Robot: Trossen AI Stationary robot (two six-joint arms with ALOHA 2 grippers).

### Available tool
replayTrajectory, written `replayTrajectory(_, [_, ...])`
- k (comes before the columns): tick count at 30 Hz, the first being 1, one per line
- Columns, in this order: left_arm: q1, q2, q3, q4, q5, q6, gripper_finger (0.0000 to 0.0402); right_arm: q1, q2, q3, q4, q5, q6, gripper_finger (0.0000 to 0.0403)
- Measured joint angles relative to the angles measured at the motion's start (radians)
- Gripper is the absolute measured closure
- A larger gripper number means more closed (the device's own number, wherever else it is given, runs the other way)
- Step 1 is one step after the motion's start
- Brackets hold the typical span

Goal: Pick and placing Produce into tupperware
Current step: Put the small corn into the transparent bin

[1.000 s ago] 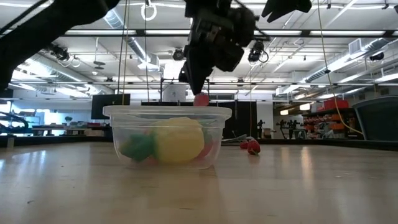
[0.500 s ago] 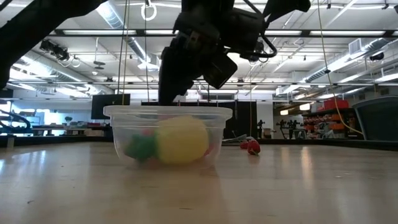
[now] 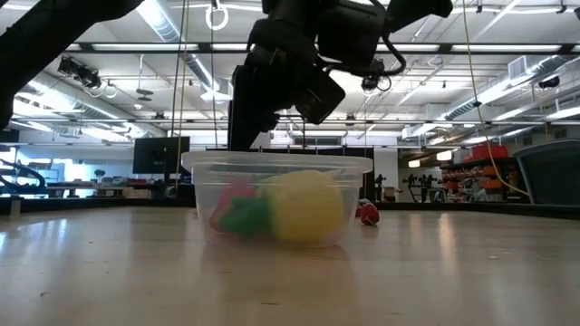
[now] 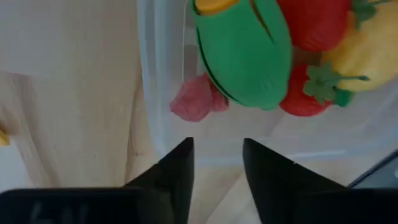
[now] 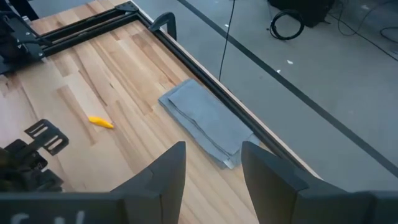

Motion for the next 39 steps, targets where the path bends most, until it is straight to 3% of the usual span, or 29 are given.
replayTrajectory(6, [0.029, -0.072, 0.003, 0.000, -0.005, -0.001, 0.0231, 0.000, 0.000, 0.000, 0.000, 0.000, 0.000, 0.0239])
replayTrajectory(14, [0.115, -0.172, -0.001, 0.001, -0.147, 0.000, 0.0239, 0.000, 0.000, 0.000, 0.001, 0.000, 0.009, 0.0239])
replayTrajectory(17, [0.177, -0.209, -0.043, 0.000, -0.157, -0.011, 0.0241, 0.000, 0.000, 0.000, 0.000, 0.000, 0.010, 0.0239])
replayTrajectory(21, [0.260, -0.253, -0.182, 0.002, -0.161, 0.011, 0.0241, 0.000, 0.000, 0.000, 0.000, -0.001, 0.010, 0.0239])
replayTrajectory(25, [0.319, -0.313, -0.395, 0.008, -0.161, 0.063, 0.0242, 0.000, 0.000, 0.000, 0.000, -0.001, 0.010, 0.0239])
replayTrajectory(29, [0.348, -0.366, -0.567, 0.181, -0.159, 0.113, 0.0253, 0.000, 0.000, 0.000, 0.000, 0.000, 0.009, 0.0239])
replayTrajectory(39, [0.363, -0.368, -0.717, 0.496, -0.157, 0.106, 0.0272, -0.002, 0.000, 0.000, 0.001, 0.000, 0.009, 0.0239])
